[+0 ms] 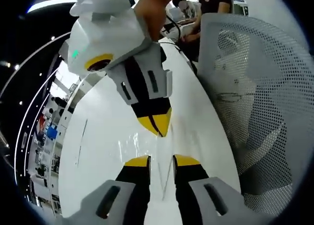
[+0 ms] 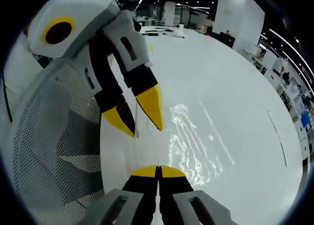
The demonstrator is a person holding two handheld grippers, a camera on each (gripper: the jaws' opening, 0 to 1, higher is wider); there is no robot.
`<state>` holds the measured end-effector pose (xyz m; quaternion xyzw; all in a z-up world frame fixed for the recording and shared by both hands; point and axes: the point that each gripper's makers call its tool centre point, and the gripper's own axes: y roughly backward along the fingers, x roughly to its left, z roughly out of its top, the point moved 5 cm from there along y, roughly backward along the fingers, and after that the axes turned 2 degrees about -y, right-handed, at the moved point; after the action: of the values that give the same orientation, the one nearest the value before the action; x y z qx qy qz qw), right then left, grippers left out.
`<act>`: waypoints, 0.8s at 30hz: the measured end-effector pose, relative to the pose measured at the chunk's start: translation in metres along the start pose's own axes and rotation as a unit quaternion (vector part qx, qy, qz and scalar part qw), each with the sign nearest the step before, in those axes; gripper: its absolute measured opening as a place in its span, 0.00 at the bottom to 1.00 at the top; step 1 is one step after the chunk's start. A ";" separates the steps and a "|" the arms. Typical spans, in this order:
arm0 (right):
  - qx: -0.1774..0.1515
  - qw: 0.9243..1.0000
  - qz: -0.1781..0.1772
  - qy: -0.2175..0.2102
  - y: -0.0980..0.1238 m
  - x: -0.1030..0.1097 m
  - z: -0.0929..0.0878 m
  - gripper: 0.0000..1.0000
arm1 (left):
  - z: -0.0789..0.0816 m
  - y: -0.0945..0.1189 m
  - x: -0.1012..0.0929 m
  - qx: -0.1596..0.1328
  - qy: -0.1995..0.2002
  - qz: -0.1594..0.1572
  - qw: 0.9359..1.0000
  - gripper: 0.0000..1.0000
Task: Open the resealable bag by pulling the two sides of the seal apart until the entire bag opening is separated and visibly accessible.
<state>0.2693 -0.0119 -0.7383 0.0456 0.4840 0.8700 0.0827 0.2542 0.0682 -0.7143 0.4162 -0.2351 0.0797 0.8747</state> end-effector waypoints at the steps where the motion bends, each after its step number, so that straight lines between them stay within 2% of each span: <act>1: 0.001 1.000 0.000 -0.003 0.000 0.000 0.000 0.00 | 0.000 0.000 0.000 0.000 0.001 0.000 1.000 0.18; 10: 0.008 0.999 0.001 -0.043 -0.001 -0.003 0.001 0.00 | 0.002 0.001 -0.005 -0.007 -0.020 -0.009 1.000 0.17; 12: 0.014 0.997 0.006 -0.070 -0.001 -0.003 0.001 0.00 | 0.004 0.002 -0.005 -0.009 -0.028 -0.008 1.000 0.15; 15: 0.013 0.997 0.005 -0.072 -0.001 -0.003 0.001 0.00 | 0.003 0.002 -0.005 -0.009 -0.033 -0.008 0.999 0.15; 19: 0.016 0.998 0.004 -0.068 0.000 -0.003 -0.001 0.00 | -0.001 0.003 -0.002 -0.005 -0.017 -0.007 1.000 0.18; 22: 0.016 0.997 0.003 -0.070 0.001 -0.003 -0.002 0.00 | -0.007 0.002 -0.001 0.007 -0.007 -0.006 1.000 0.24; 24: 0.018 0.997 0.001 -0.072 0.001 -0.004 -0.004 0.00 | -0.008 0.003 -0.002 0.008 -0.004 -0.007 1.000 0.23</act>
<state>0.2724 -0.0164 -0.7391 0.1104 0.4926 0.8554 0.1156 0.2544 0.0767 -0.7175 0.4252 -0.2352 0.0739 0.8709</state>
